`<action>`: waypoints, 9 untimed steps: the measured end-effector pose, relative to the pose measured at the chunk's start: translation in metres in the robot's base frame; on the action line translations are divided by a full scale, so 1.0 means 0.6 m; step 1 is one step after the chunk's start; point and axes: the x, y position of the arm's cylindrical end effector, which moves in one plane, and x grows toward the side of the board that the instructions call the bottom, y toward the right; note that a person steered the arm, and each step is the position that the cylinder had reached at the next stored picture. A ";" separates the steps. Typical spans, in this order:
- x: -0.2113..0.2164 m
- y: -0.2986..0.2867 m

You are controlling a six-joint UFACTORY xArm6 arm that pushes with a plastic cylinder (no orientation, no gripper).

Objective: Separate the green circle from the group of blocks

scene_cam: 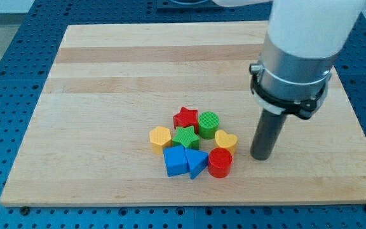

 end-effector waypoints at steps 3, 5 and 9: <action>-0.024 -0.115; -0.106 -0.121; -0.257 -0.230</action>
